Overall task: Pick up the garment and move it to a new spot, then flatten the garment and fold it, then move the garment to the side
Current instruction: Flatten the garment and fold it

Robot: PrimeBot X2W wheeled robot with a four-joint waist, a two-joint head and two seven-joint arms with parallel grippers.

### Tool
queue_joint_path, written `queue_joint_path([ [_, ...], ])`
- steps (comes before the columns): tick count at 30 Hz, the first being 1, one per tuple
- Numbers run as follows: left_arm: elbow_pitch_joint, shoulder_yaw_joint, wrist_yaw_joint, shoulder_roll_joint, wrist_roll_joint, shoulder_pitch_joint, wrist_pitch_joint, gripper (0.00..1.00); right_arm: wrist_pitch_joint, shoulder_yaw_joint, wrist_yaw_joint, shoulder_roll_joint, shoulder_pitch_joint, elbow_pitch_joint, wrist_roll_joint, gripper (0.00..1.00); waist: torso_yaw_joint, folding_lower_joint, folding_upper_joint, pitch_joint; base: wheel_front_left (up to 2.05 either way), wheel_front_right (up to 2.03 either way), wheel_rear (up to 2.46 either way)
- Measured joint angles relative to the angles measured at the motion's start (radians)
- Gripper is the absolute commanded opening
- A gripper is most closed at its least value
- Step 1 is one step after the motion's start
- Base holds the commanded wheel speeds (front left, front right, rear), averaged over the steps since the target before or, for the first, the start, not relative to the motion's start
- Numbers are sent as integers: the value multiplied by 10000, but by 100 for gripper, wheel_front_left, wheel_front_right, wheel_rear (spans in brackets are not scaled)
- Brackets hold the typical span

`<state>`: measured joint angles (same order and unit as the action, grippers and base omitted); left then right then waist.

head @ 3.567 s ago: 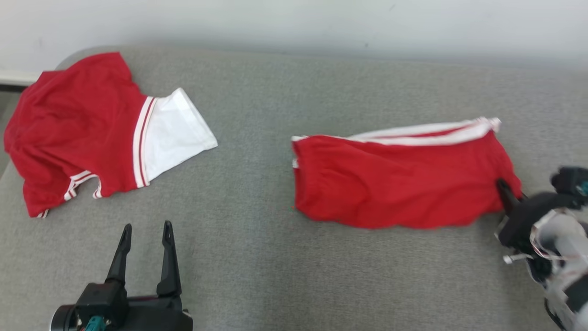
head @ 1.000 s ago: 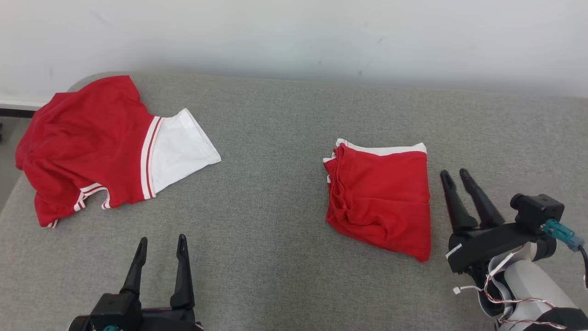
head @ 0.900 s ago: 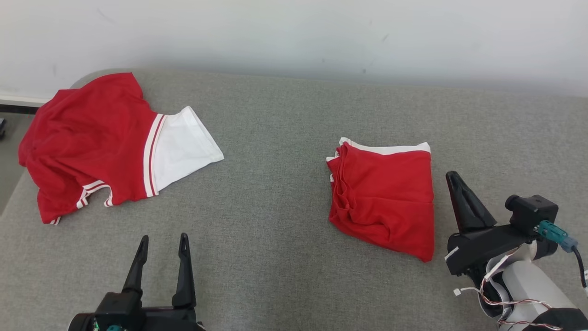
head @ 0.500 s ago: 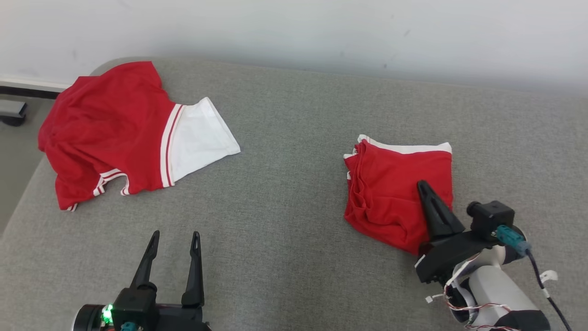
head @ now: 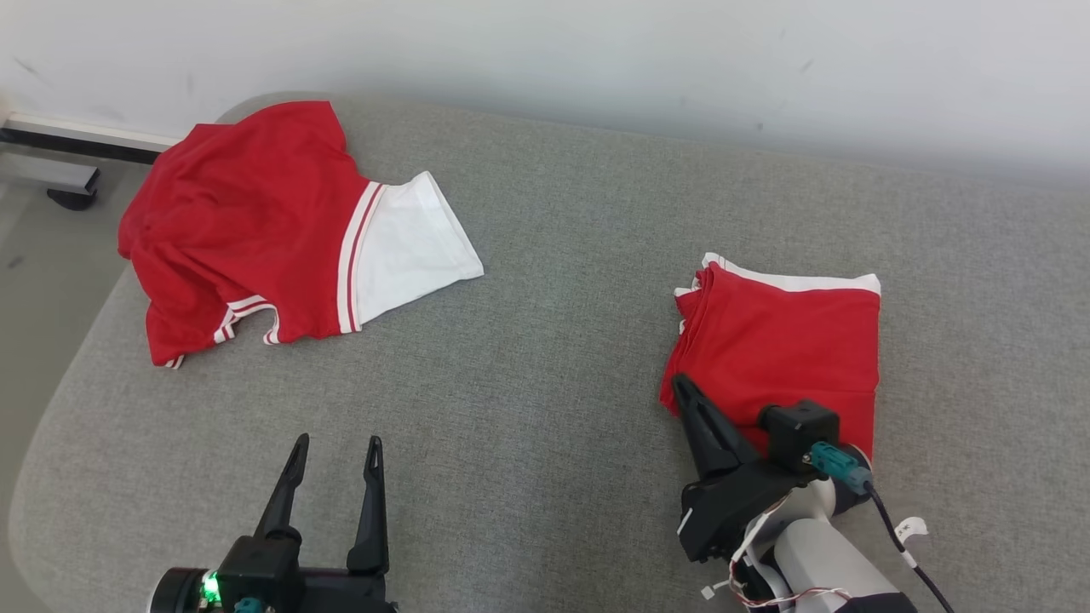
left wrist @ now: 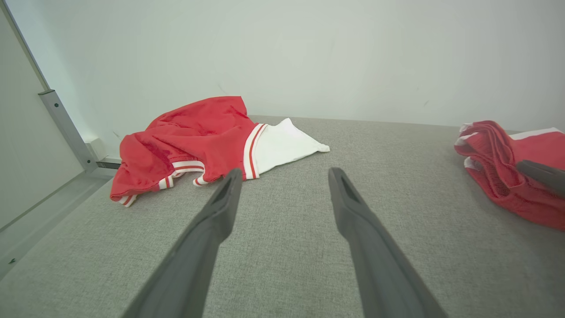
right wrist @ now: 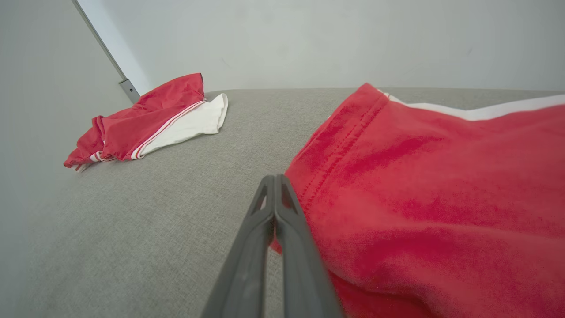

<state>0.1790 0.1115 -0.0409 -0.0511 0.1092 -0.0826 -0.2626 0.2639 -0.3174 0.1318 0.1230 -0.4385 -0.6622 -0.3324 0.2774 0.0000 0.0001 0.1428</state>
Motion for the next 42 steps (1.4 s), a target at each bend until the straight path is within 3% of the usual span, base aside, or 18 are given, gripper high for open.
queue_joint_path([
  [8,96,-38,69,2,69,3,0,100,0,-314,0,-230,-3,-92,-207,0,-25,0,0,-100,0,0,0],
  [18,-33,-543,-29,4,-105,231,2,100,2,-128,0,477,807,2349,-378,0,-735,-1,0,-458,0,0,0],
  [24,-148,-823,-46,-6,-219,467,0,100,2,713,0,915,1633,3494,-309,0,-1318,-2,0,-699,0,0,0],
  [34,-334,-1304,-107,-38,-407,1060,0,100,2,2470,0,943,3859,4801,63,0,-2202,-2,0,-1293,0,0,0],
  [35,-376,-1331,-107,-40,-418,1095,0,100,0,2573,0,930,4040,4920,148,29,-2269,-2,-1,-1339,0,0,0],
  [36,-416,-1360,-105,-40,-447,1144,0,100,2,2679,0,897,4197,5001,198,92,-2329,-2,-1,-1380,0,0,0],
  [37,-441,-1377,-105,-38,-466,1209,0,100,2,2786,0,844,4342,5079,242,100,-2382,-2,0,-1420,0,0,0],
  [42,-454,-1476,-132,-59,-497,1386,0,100,2,3340,0,458,5091,5597,349,100,-2533,-1,-1,-1625,0,0,0],
])
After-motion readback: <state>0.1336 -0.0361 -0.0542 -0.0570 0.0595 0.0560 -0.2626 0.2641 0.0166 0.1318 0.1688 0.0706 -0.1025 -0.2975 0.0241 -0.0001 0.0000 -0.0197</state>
